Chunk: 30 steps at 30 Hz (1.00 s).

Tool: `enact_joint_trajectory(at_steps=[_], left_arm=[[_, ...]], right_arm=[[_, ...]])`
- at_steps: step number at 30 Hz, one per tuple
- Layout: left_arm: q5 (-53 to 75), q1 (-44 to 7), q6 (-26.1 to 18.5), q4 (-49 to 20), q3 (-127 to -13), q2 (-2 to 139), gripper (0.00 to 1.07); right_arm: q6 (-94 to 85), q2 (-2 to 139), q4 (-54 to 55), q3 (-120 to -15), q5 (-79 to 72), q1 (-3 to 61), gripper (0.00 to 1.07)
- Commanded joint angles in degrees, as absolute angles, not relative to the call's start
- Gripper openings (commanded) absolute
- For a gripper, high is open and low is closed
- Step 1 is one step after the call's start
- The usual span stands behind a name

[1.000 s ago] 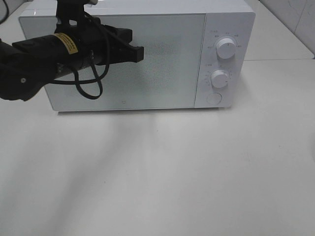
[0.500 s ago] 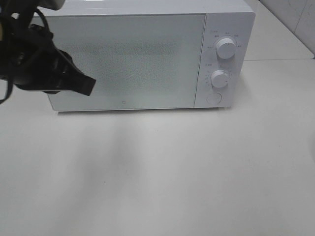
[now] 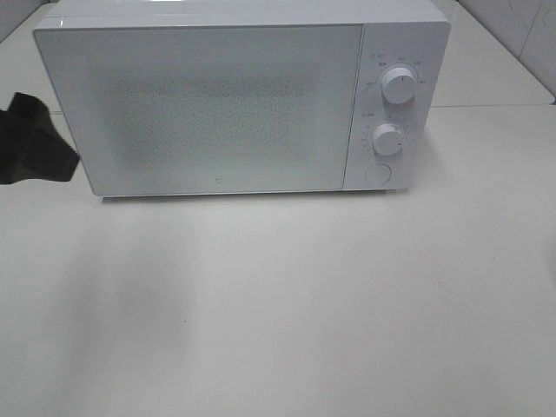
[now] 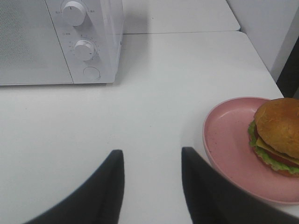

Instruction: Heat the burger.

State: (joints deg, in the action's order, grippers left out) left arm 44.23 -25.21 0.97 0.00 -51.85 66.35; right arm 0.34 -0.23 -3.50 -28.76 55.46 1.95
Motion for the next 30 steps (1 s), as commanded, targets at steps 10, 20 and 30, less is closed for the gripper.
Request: enact_joint_trajectory(at_steps=[10,20,30], left_arm=[[50.1,-3.6,-11.3,-4.9,-51.5,66.1,1.01],[56.5,2.7,-11.3,-10.2,-47.3,61.2,1.01],[57.9,2.7,-11.1,-13.3,-39.2,41.7,1.01]], right_arm=[[0.6,-1.7,-3.5,-28.4,55.1,1.7,0.42],[0.6,-1.7,-3.5,-28.4,55.1,1.7,0.42],[0.6,-1.7,-3.5,-28.4,55.1,1.7,0.42]])
